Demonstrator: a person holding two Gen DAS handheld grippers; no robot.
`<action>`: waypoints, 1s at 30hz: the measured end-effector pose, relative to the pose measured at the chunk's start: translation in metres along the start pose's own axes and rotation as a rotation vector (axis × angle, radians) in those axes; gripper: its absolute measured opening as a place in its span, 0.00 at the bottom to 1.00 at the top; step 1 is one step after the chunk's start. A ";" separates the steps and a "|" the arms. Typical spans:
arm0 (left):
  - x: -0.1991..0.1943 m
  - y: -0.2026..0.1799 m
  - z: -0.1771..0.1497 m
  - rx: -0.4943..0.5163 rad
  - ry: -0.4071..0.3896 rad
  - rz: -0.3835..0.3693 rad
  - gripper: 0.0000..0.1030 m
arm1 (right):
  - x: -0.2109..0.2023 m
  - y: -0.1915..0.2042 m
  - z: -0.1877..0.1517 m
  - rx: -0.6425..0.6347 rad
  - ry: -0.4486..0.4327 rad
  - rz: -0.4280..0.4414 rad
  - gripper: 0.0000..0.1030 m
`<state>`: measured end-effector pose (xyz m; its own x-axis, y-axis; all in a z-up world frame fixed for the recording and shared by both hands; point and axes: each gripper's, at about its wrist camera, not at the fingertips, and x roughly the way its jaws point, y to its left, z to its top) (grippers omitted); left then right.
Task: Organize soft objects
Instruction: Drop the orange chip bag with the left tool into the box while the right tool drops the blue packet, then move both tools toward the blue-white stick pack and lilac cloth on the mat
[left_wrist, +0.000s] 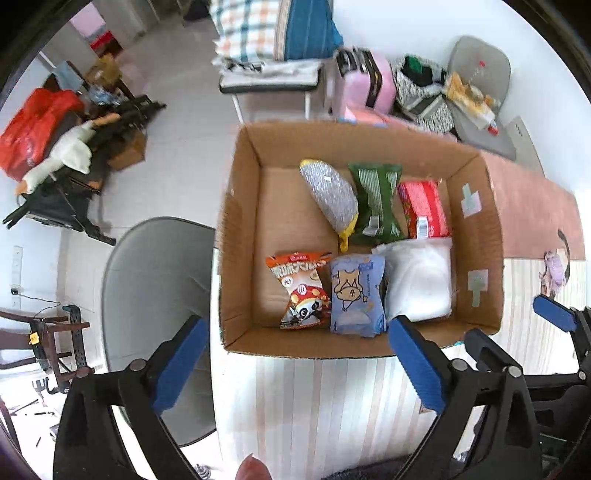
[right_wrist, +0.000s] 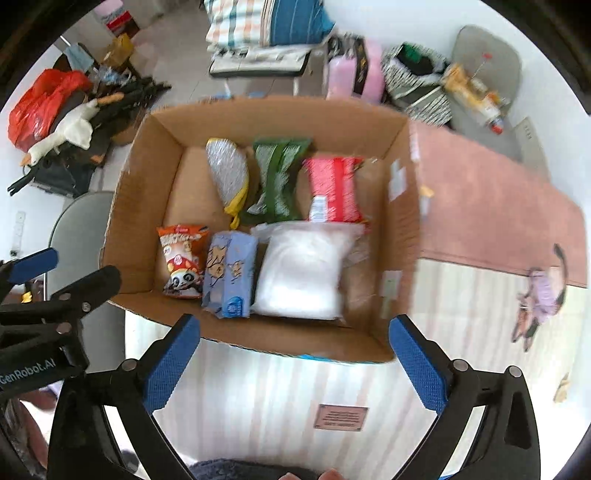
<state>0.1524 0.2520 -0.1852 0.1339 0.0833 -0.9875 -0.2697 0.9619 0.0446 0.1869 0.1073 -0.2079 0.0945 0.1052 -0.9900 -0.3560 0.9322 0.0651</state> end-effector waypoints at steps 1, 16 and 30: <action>-0.004 0.000 -0.002 -0.007 -0.014 -0.001 0.98 | -0.007 -0.001 -0.003 0.004 -0.015 -0.007 1.00; -0.076 -0.028 -0.026 -0.016 -0.163 0.004 0.99 | -0.077 -0.031 -0.031 0.031 -0.118 0.105 1.00; -0.053 -0.223 0.045 0.317 -0.181 0.065 0.99 | -0.054 -0.239 -0.047 0.324 -0.078 -0.003 1.00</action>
<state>0.2481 0.0445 -0.1363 0.3004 0.1642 -0.9396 0.0219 0.9836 0.1790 0.2237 -0.1377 -0.1763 0.1705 0.1172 -0.9784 -0.0430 0.9928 0.1114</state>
